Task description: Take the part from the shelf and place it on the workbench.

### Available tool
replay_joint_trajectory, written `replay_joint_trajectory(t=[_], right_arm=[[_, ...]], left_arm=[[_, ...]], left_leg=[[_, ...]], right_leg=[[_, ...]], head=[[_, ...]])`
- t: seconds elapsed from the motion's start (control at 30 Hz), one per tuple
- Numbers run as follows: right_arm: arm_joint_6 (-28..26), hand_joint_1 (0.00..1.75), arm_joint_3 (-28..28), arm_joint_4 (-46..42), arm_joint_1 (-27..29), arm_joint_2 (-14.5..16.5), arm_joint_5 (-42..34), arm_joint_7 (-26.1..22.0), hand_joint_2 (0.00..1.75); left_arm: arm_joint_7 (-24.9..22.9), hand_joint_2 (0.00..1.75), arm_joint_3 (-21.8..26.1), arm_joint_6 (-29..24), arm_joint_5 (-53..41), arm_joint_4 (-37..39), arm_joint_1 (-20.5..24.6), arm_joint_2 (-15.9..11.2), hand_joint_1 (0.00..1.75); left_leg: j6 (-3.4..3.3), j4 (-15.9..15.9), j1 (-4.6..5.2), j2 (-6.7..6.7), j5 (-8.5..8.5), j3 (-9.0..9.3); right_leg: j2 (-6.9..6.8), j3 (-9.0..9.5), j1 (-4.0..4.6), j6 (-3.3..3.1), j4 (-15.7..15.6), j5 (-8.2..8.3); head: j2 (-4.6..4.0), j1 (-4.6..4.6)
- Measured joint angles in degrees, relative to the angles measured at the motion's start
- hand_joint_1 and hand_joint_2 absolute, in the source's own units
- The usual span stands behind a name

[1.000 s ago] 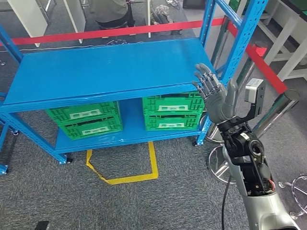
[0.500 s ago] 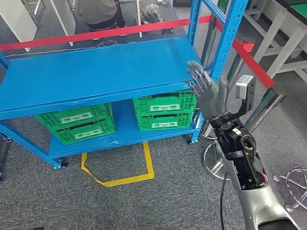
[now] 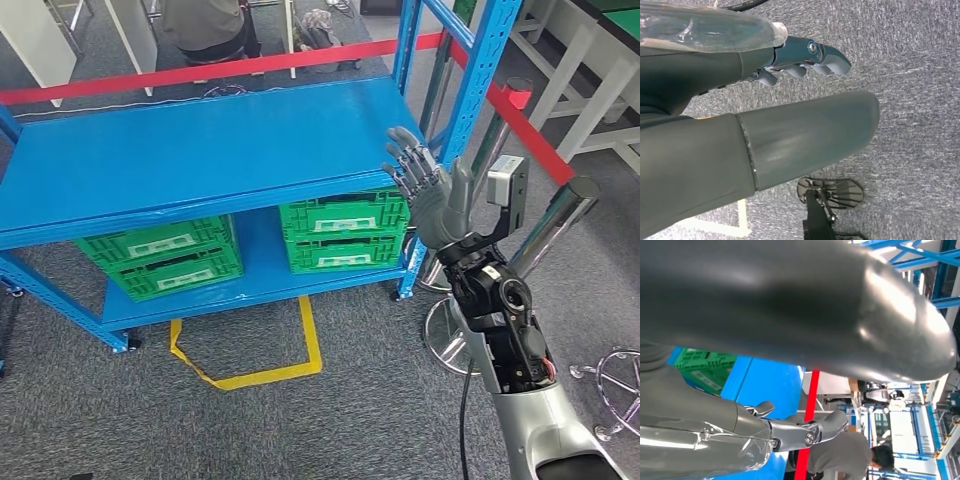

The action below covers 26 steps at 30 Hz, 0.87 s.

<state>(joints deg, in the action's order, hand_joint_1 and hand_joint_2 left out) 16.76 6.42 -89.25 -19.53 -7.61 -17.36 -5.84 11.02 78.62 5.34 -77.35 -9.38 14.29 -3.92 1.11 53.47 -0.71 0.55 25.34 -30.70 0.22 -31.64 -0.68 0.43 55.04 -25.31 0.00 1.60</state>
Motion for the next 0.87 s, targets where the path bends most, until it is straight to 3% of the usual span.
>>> replay_joint_trajectory(t=[0.37, 0.87], right_arm=[[-0.26, 0.0, -2.37, -2.3, 4.34, -1.19, -1.39, 0.44, 0.0], [-1.6, 0.0, -2.76, -5.32, 6.13, -2.24, -2.99, 1.68, 0.0]], left_arm=[[0.28, 0.0, -0.17, -0.03, -1.88, 0.0, 0.7, 1.32, 0.0], [0.52, 0.0, -0.22, -0.01, -2.21, 0.0, 0.88, 1.34, 0.0]], left_leg=[[-0.02, 0.03, 0.0, 0.08, 0.08, 0.05], [-0.02, 0.03, 0.0, 0.07, 0.09, 0.07]], right_leg=[[0.02, 0.02, 0.0, 0.0, -0.05, 0.0], [0.02, 0.04, 0.0, 0.0, -0.06, 0.01]], head=[[0.0, -0.03], [0.0, -0.07]])
